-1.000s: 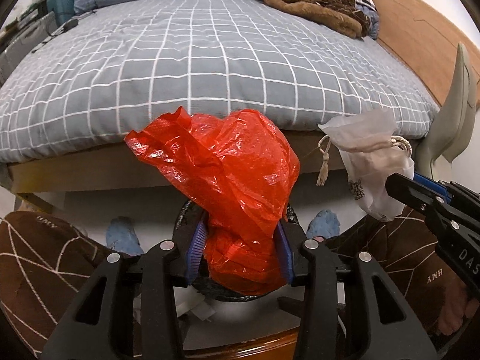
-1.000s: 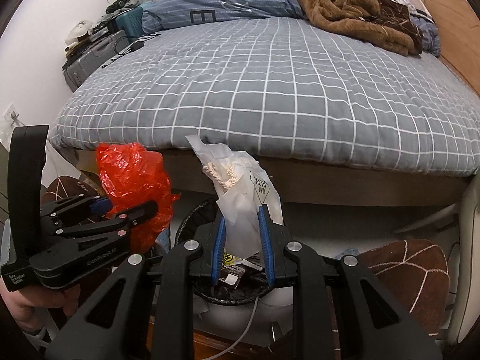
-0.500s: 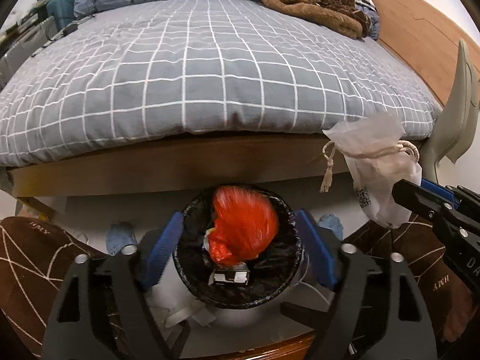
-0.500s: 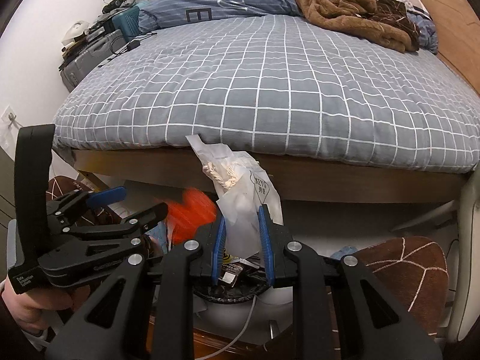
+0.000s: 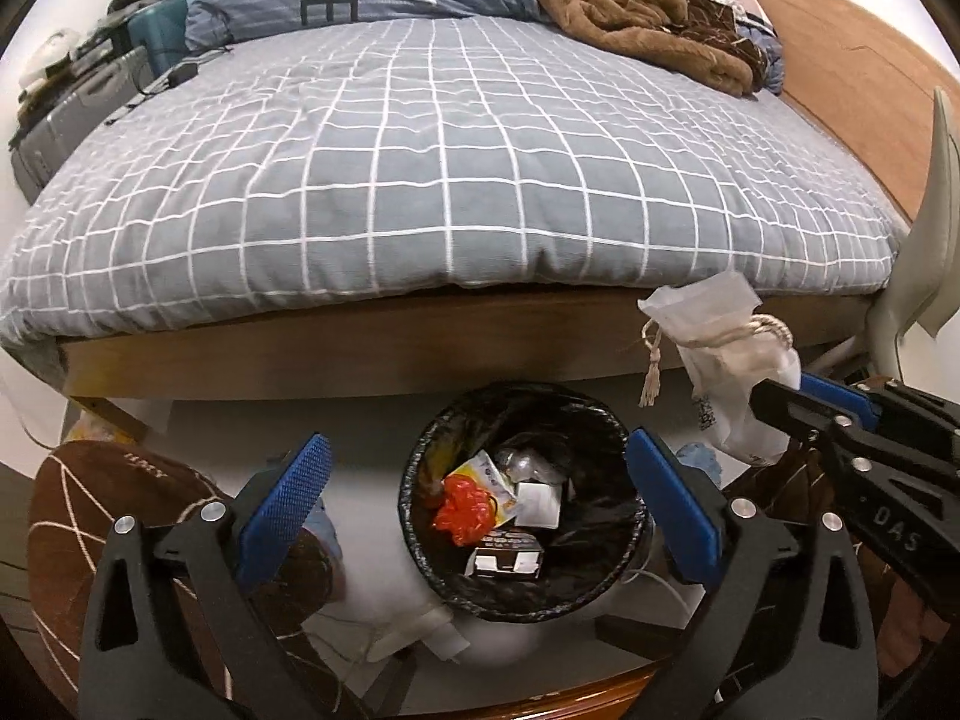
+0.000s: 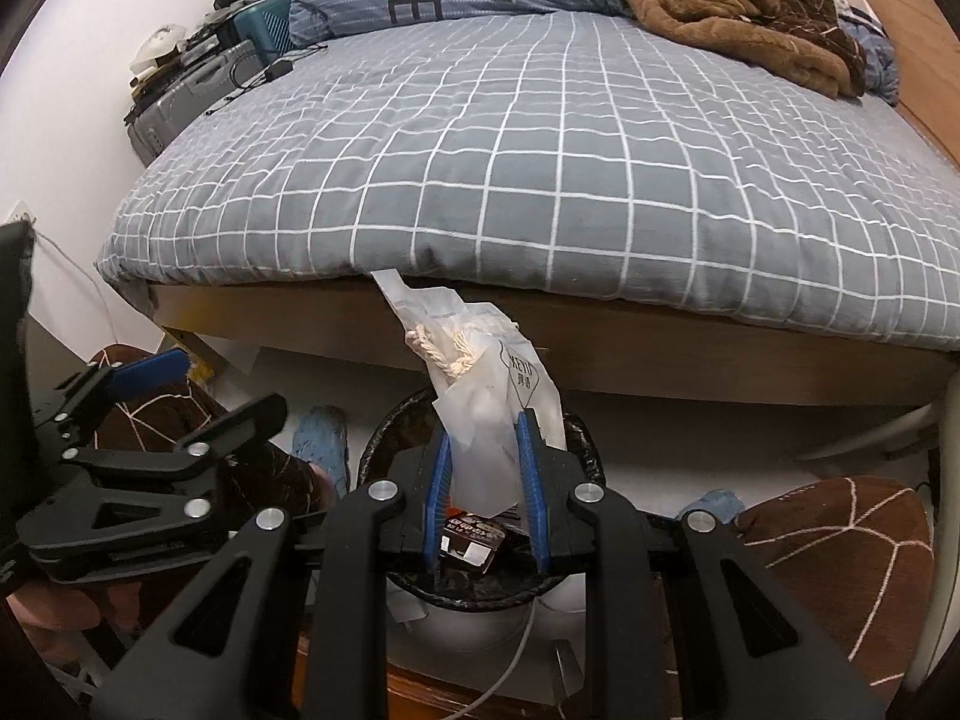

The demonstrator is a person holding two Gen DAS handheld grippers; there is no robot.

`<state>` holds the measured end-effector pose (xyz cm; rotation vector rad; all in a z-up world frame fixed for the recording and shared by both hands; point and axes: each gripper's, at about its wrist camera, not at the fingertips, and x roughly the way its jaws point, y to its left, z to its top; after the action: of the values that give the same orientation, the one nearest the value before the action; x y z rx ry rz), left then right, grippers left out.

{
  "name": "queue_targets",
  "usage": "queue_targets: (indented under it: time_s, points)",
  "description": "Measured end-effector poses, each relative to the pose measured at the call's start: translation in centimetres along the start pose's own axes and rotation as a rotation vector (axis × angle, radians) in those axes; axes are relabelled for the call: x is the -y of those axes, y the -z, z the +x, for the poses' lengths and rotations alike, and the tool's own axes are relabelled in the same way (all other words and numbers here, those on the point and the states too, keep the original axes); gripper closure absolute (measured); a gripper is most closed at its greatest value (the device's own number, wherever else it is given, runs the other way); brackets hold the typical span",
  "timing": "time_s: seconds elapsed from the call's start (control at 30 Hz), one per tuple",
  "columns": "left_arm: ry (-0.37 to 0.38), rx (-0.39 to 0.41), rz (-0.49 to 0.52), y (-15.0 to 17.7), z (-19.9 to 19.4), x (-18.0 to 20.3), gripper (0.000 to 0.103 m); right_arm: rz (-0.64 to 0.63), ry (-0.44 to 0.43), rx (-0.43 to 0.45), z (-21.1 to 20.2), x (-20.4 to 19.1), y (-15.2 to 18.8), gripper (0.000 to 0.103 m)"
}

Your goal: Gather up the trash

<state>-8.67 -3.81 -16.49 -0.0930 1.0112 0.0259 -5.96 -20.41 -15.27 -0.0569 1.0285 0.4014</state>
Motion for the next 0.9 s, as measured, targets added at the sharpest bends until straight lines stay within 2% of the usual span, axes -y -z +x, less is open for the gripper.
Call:
queue_targets:
  time_s: [0.3, 0.5, 0.7, 0.87, 0.9]
  points:
    - [-0.003, 0.008, -0.024, 0.1, -0.6, -2.0, 0.006, -0.041, -0.007, -0.022, 1.3, -2.2, -0.5, 0.082]
    - [-0.010, -0.001, -0.040, 0.3, -0.4, -2.8, 0.006, -0.050, -0.003, -0.022, 1.7, -2.5, -0.6, 0.078]
    - [-0.008, -0.003, -0.042, 0.3, -0.2, -2.8, 0.006, -0.040, 0.008, -0.017, 1.6, -2.1, -0.5, 0.054]
    - [-0.003, 0.002, -0.038, 0.1, -0.5, -2.3, 0.006, -0.009, 0.041, 0.010, 0.7, -1.3, -0.5, 0.027]
    - [-0.001, 0.007, -0.036, 0.0, -0.7, -2.2, 0.006, 0.001, 0.048, 0.025, 0.2, -1.0, -0.6, 0.025]
